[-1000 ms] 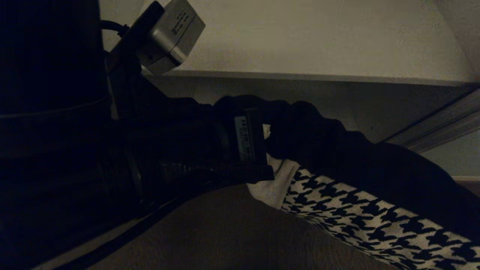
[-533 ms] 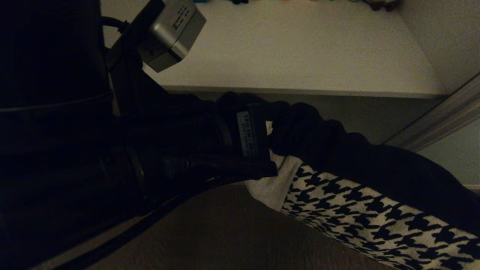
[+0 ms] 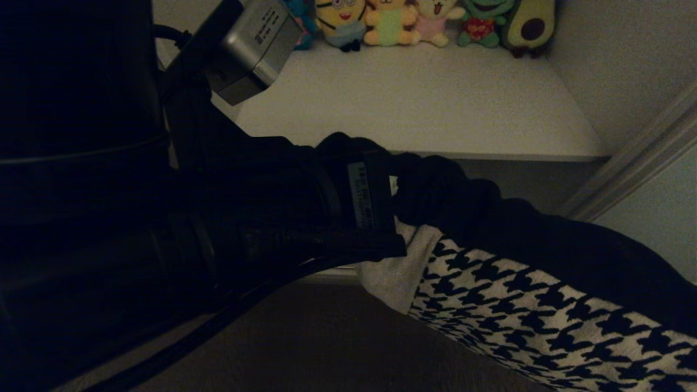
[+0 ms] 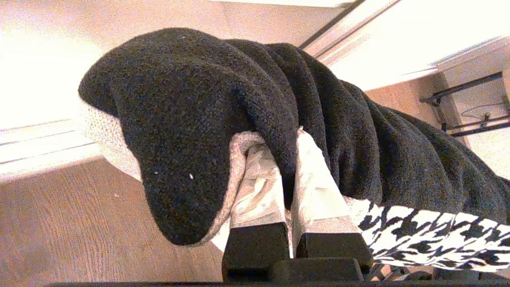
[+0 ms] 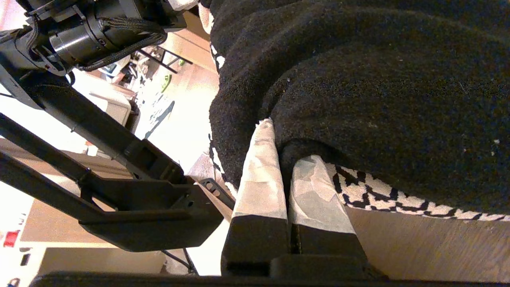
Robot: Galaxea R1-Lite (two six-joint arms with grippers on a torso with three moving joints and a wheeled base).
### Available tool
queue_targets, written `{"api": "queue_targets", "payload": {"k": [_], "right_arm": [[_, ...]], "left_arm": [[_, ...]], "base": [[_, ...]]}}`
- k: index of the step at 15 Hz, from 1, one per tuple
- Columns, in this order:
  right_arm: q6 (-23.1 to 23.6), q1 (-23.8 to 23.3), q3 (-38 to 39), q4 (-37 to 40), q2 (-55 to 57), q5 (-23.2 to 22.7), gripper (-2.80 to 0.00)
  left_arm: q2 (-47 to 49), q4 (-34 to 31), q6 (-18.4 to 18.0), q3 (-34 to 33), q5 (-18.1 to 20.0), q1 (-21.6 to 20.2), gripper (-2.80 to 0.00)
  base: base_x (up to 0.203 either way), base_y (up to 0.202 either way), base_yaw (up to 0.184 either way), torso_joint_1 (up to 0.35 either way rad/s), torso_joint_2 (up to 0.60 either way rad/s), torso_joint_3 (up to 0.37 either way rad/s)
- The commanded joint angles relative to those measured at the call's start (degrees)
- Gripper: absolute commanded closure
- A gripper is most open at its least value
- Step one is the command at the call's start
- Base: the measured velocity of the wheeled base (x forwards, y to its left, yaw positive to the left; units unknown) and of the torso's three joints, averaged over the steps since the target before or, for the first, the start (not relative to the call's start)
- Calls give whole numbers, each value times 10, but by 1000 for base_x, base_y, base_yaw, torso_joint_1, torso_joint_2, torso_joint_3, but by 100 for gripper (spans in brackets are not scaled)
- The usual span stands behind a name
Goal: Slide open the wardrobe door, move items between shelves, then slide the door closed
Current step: Place the pillow on the higher shelf
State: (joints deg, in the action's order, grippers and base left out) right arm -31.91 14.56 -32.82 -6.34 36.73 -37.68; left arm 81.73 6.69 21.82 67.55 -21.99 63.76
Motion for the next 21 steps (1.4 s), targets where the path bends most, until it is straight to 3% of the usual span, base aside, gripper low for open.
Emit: {"api": "queue_targets", "payload": {"k": [1,15,21], "right_arm": [[-2,0,0,-1,1,-2,0],[-2,0,0,-1,8,-3,0],[-1,0,-92,8,60,5,0]], "left_arm": [[2,1,1,0,-2,0,0],[-2,1,0,-2,-1,0,0],[-1,-21,-18,65,-8,-6,0]], "base": [[0,0,0,-1,-2,203],[0,0,0,2,0,46],[0,0,0,0,0,0]]}}
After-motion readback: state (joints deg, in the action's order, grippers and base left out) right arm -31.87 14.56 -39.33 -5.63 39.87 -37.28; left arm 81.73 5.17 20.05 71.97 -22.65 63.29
